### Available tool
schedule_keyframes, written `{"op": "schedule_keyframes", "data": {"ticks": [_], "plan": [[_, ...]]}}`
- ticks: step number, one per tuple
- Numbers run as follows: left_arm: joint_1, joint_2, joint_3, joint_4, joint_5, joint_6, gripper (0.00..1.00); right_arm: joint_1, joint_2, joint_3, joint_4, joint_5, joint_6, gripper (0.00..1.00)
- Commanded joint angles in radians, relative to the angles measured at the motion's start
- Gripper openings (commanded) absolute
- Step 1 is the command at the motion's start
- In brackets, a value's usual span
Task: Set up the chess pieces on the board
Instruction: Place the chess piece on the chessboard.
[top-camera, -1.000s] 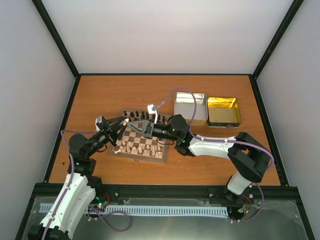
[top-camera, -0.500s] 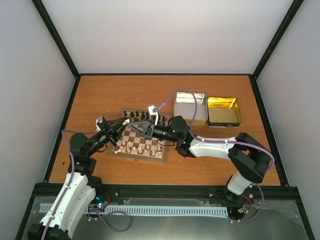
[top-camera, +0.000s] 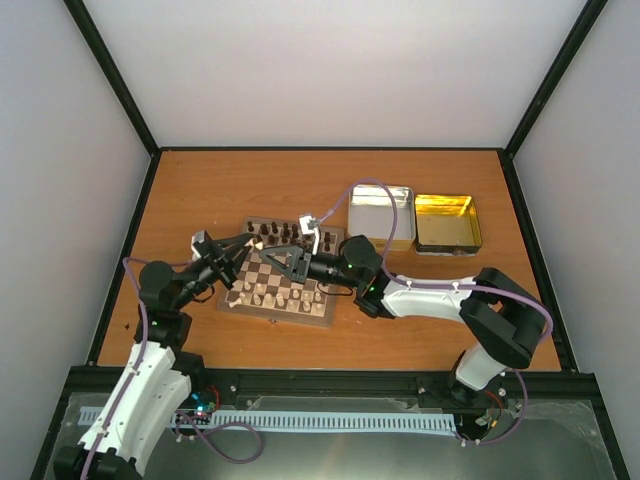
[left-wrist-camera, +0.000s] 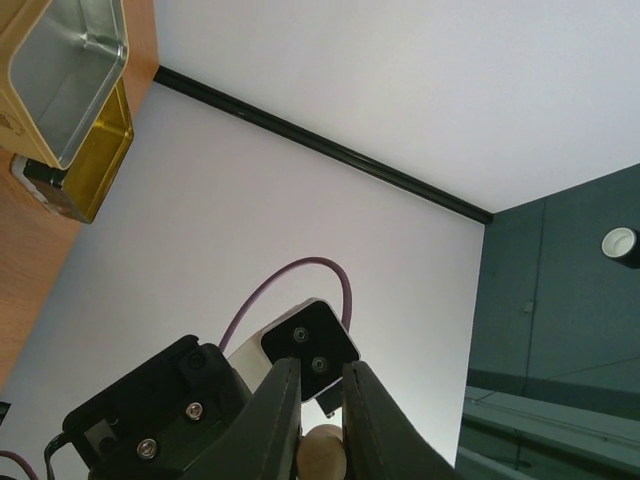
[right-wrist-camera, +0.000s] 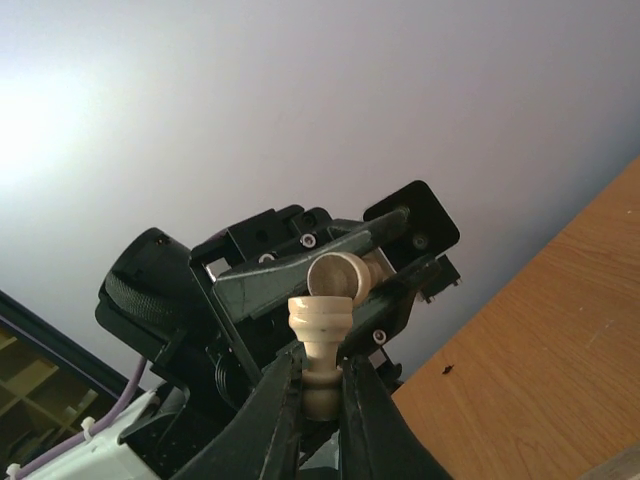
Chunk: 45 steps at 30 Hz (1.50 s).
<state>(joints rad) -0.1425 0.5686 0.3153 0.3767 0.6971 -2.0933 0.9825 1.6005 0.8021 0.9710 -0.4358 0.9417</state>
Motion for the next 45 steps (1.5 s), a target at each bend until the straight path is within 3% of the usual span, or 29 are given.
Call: {"op": "schedule_keyframes", "data": {"ticks": [1, 5, 8, 12, 17, 19, 24, 28, 32, 37, 45], "plan": [[-0.003, 0.018, 0.094, -0.104, 0.017, 0.076, 0.01, 0.008, -0.053, -0.016, -0.035, 0.03, -0.041, 0.08], [-0.001, 0.074, 0.181, -0.304, 0.034, 0.341, 0.01, 0.007, -0.096, -0.03, -0.179, 0.075, -0.079, 0.07], [0.0, 0.153, 0.272, -0.498, 0.033, 0.673, 0.01, 0.006, -0.152, -0.036, -0.393, 0.147, -0.119, 0.07], [-0.003, 0.232, 0.454, -0.783, -0.105, 1.068, 0.01, -0.024, -0.223, -0.041, -0.709, 0.254, -0.132, 0.06], [-0.05, 0.281, 0.501, -0.843, -0.185, 1.33, 0.01, -0.075, -0.285, -0.044, -0.985, 0.336, -0.14, 0.06], [-0.092, 0.312, 0.506, -0.841, -0.209, 1.394, 0.01, -0.097, -0.299, -0.03, -1.087, 0.351, -0.147, 0.07], [-0.282, 0.408, 0.536, -0.855, -0.444, 1.514, 0.01, -0.148, -0.317, 0.008, -1.269, 0.365, -0.178, 0.07], [-0.449, 0.517, 0.557, -0.882, -0.703, 1.579, 0.01, -0.164, -0.336, 0.009, -1.304, 0.375, -0.2, 0.07], [-0.527, 0.64, 0.562, -0.932, -0.862, 1.581, 0.01, -0.172, -0.341, -0.001, -1.298, 0.373, -0.207, 0.07], [-0.536, 0.725, 0.554, -0.989, -0.945, 1.551, 0.01, -0.176, -0.336, -0.017, -1.274, 0.369, -0.211, 0.07], [-0.535, 0.768, 0.492, -0.92, -0.895, 1.581, 0.01, -0.182, -0.311, -0.011, -1.263, 0.357, -0.223, 0.07]]}}
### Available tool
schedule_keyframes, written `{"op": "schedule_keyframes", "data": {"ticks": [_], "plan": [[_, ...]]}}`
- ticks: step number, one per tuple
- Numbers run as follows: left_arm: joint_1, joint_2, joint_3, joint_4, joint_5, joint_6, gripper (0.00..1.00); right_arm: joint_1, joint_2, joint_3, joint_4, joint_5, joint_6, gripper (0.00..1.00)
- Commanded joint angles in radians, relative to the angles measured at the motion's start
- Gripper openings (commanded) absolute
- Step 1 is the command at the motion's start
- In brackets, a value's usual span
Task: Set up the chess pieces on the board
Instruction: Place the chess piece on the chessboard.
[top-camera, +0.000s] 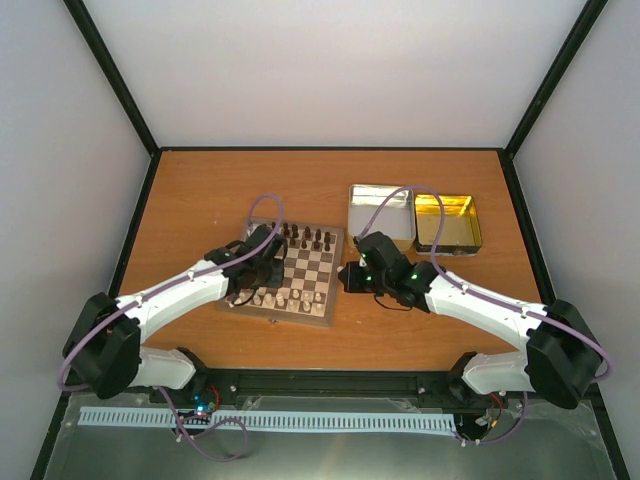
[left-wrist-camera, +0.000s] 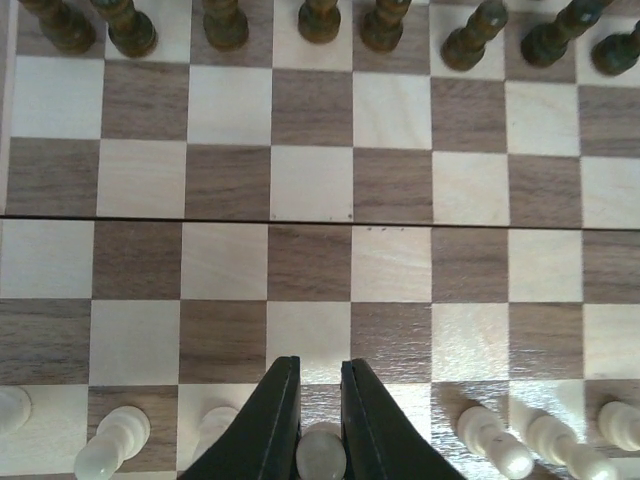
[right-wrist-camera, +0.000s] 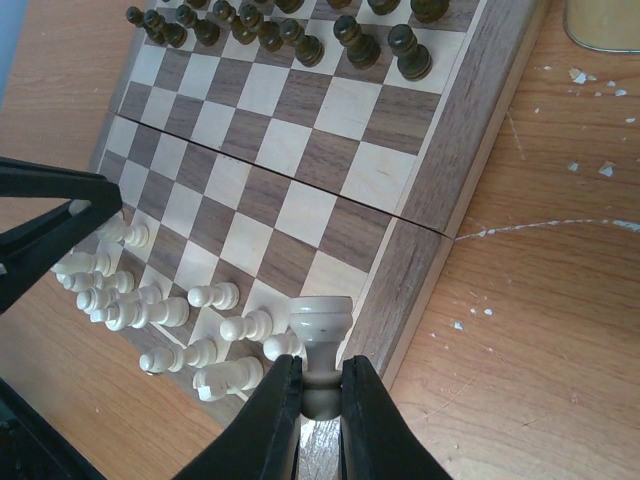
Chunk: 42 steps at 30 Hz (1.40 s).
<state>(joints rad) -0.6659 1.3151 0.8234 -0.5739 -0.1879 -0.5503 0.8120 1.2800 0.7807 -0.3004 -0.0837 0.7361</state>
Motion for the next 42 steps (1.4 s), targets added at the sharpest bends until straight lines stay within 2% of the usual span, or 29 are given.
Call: {"op": "schedule_keyframes", "data": {"ticks": [1, 13, 21, 29, 42], "plan": [[-0.011, 0.03, -0.016, 0.031, -0.011, 0.037, 0.01, -0.011, 0.01, 0.011, 0.011, 0.003, -0.016, 0.07], [-0.009, 0.065, -0.052, 0.084, 0.044, 0.009, 0.05, -0.011, 0.006, 0.013, 0.021, -0.01, 0.003, 0.07], [-0.009, 0.081, -0.058, 0.074, 0.012, 0.003, 0.08, -0.011, 0.004, 0.012, 0.022, -0.009, 0.008, 0.07], [-0.009, 0.085, -0.058, 0.071, 0.003, 0.003, 0.15, -0.011, 0.006, 0.014, 0.03, -0.013, 0.008, 0.07], [-0.008, 0.085, -0.045, 0.054, 0.002, 0.005, 0.17, -0.011, 0.007, 0.013, 0.034, -0.014, 0.011, 0.07]]}}
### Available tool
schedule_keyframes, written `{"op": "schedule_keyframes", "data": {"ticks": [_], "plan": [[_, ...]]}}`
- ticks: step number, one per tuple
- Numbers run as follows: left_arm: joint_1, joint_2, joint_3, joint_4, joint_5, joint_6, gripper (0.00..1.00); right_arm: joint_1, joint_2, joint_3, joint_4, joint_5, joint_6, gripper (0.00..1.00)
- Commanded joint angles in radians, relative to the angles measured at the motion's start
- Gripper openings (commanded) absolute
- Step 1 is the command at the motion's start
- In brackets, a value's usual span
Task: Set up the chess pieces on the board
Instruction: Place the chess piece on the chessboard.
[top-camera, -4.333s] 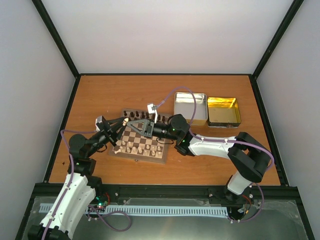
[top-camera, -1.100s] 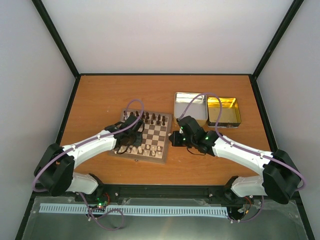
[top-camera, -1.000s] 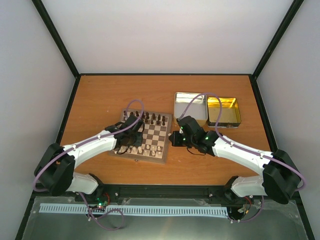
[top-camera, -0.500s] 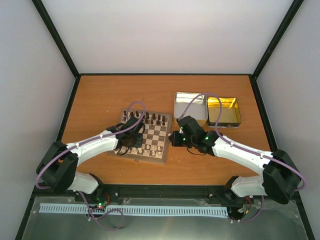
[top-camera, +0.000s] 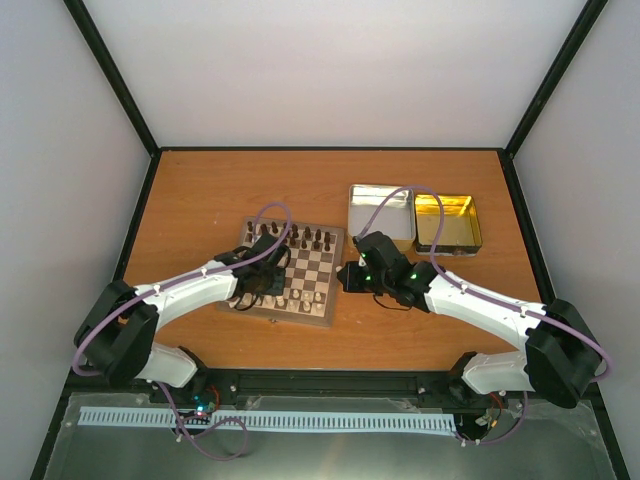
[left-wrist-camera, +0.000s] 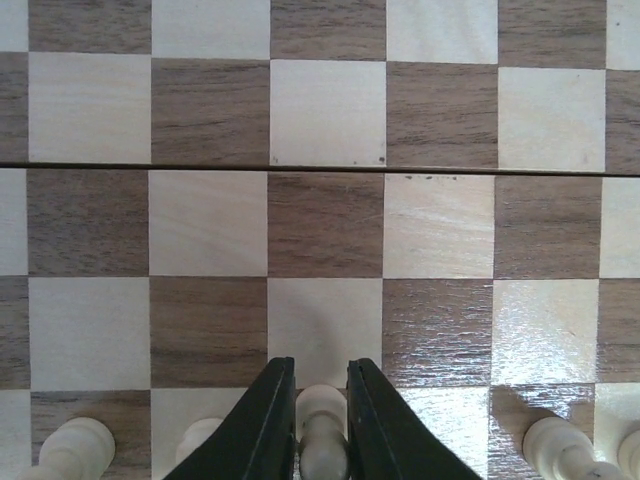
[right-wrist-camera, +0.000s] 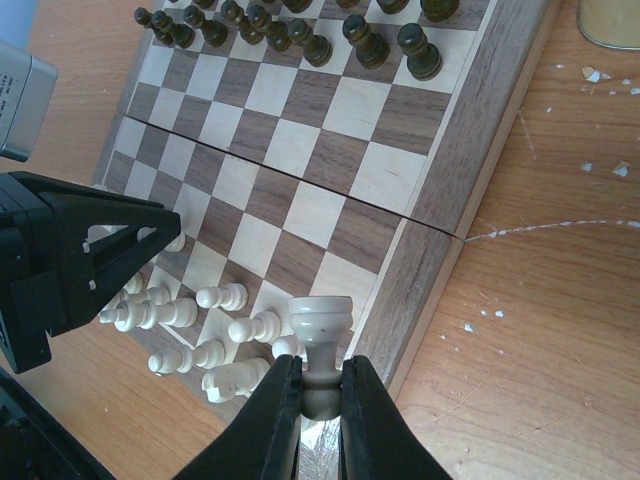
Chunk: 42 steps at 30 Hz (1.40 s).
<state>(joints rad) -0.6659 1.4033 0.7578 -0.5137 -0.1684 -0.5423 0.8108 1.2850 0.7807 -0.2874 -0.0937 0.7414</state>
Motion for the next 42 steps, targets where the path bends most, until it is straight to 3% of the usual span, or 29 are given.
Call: {"op": "schedule_keyframes", "data": {"ticks": [1, 6, 12, 18, 28, 42], "plan": [[-0.009, -0.007, 0.025, -0.012, -0.017, -0.006, 0.19, -0.01, 0.002, 0.013, 0.022, -0.006, 0.006, 0.07], [-0.005, -0.054, 0.058, -0.04, -0.004, -0.019, 0.25, -0.01, 0.001, 0.045, -0.016, -0.024, -0.006, 0.07], [0.039, -0.149, 0.089, -0.065, -0.014, -0.046, 0.35, -0.012, 0.063, 0.192, -0.184, -0.109, -0.083, 0.07], [0.088, -0.27, 0.121, -0.075, -0.022, -0.032, 0.38, -0.025, 0.268, 0.413, -0.395, -0.257, -0.192, 0.07], [0.101, -0.42, 0.081, -0.088, 0.024, 0.001, 0.42, -0.038, 0.563, 0.684, -0.739, -0.247, -0.313, 0.06], [0.106, -0.502, 0.008, -0.047, 0.091, 0.02, 0.43, -0.042, 0.75, 0.814, -0.848, -0.21, -0.321, 0.08]]}}
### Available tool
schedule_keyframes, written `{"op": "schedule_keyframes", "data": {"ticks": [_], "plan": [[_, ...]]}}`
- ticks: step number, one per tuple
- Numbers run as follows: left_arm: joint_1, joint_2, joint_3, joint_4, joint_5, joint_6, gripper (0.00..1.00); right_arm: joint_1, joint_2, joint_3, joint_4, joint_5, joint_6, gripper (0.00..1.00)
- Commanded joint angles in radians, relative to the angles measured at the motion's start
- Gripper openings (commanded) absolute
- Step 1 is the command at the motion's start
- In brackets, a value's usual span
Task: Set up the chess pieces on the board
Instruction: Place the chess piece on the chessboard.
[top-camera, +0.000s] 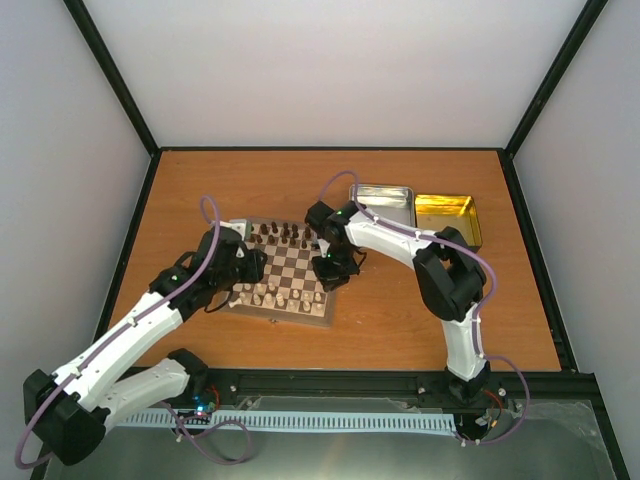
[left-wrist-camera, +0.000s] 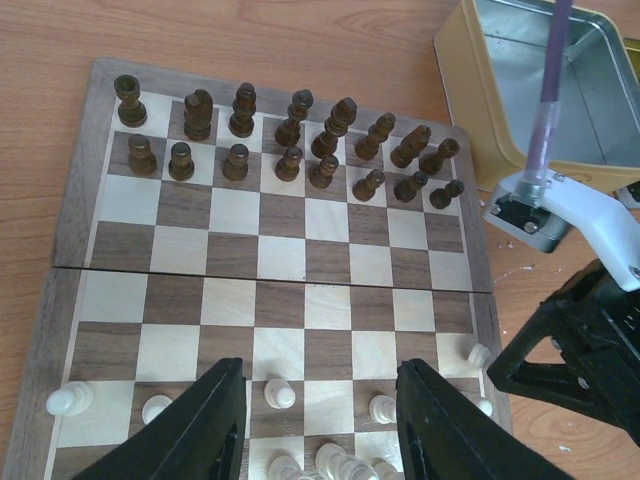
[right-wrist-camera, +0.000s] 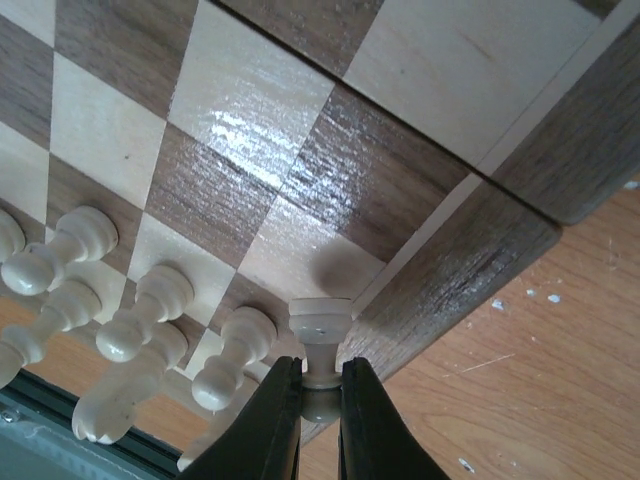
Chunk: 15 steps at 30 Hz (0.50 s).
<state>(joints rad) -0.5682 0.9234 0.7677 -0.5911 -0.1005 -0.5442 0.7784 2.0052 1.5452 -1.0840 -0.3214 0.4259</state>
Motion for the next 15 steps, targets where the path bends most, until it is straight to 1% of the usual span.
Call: {"op": "schedule_keyframes", "data": {"ticks": [1, 15], "plan": [[0.008, -0.023, -0.006, 0.032, 0.026, 0.021, 0.42, -0.01, 0.036, 0.056, -0.055, 0.021, -0.004, 0.08], [0.008, -0.023, -0.019, 0.033, 0.025, 0.013, 0.43, -0.013, 0.056, 0.105, -0.065, 0.025, 0.013, 0.16]]}}
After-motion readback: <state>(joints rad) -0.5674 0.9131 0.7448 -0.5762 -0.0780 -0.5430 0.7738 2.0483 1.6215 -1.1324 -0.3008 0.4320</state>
